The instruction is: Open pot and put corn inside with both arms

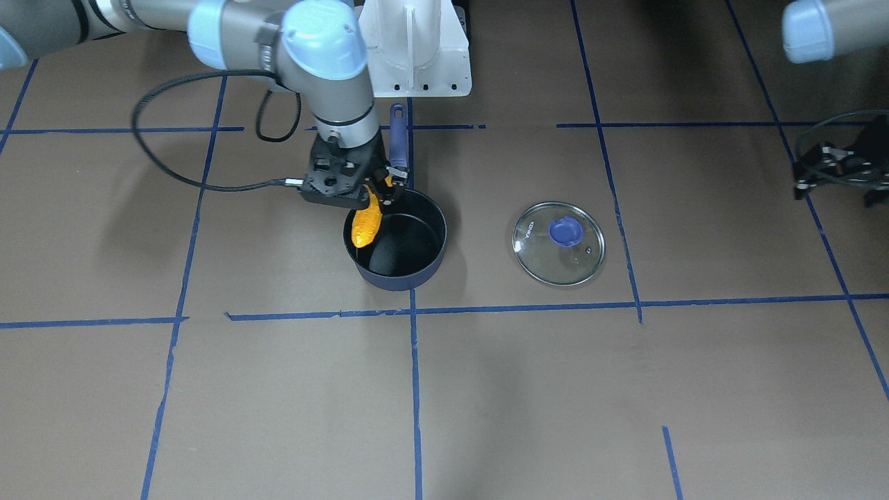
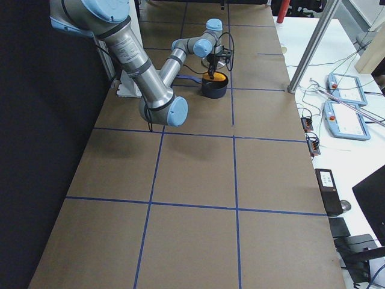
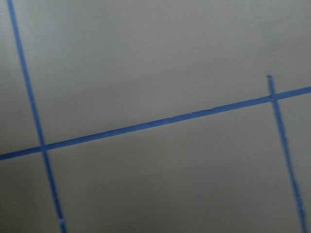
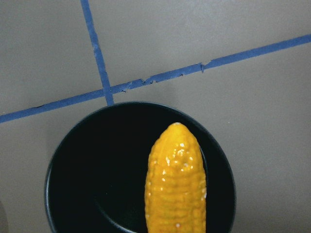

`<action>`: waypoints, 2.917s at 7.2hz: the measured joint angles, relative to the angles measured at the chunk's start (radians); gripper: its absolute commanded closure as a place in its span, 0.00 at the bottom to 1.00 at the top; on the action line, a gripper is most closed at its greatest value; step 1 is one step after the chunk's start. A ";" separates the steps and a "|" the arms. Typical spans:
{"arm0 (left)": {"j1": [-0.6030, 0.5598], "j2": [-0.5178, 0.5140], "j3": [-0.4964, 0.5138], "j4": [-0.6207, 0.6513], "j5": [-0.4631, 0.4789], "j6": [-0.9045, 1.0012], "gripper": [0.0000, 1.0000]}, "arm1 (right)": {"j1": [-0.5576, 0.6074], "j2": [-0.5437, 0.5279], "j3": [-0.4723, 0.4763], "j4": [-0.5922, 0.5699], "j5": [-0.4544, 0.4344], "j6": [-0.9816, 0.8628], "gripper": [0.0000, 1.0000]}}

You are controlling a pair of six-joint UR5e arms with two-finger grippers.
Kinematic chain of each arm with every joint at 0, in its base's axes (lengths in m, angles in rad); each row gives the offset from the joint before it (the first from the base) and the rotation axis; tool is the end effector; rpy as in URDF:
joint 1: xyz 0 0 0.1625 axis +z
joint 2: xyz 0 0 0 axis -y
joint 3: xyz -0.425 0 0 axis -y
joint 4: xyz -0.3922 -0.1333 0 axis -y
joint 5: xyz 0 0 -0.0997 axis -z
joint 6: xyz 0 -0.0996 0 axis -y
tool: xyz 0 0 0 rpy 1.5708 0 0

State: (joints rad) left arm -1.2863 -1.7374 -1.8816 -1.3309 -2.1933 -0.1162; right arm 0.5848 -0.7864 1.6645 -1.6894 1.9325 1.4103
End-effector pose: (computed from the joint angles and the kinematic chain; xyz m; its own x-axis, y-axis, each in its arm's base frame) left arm 0.0779 -0.5344 0.4566 0.7679 0.2491 -0.5902 -0.1850 0.9683 0.1680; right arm -0.5188 -0.4611 0.1604 0.6469 0.2491 0.7207 -0.2125 0.9666 -0.1433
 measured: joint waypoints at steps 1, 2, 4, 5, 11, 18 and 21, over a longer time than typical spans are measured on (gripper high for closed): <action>-0.041 0.030 0.016 -0.004 0.000 0.074 0.00 | -0.009 0.008 -0.011 0.005 -0.008 0.007 0.95; -0.084 0.051 0.042 -0.007 0.000 0.153 0.00 | -0.013 0.014 -0.017 0.008 -0.011 0.009 0.95; -0.188 0.064 0.157 -0.013 -0.033 0.304 0.00 | -0.014 0.022 -0.026 0.009 -0.012 0.009 0.94; -0.236 0.065 0.230 -0.027 -0.079 0.362 0.00 | -0.014 0.024 -0.027 0.010 -0.012 0.008 0.84; -0.291 0.089 0.310 -0.059 -0.125 0.315 0.00 | -0.004 0.017 -0.024 0.044 -0.010 -0.003 0.00; -0.291 0.214 0.305 -0.221 -0.219 0.267 0.00 | 0.277 -0.245 0.157 0.048 0.191 -0.354 0.00; -0.289 0.210 0.279 -0.233 -0.165 0.268 0.00 | 0.487 -0.410 0.162 0.045 0.308 -0.682 0.00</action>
State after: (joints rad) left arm -1.5757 -1.5271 -1.6022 -1.5639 -2.3584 0.1522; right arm 1.0723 -1.1962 1.8270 -1.6441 2.2407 0.7287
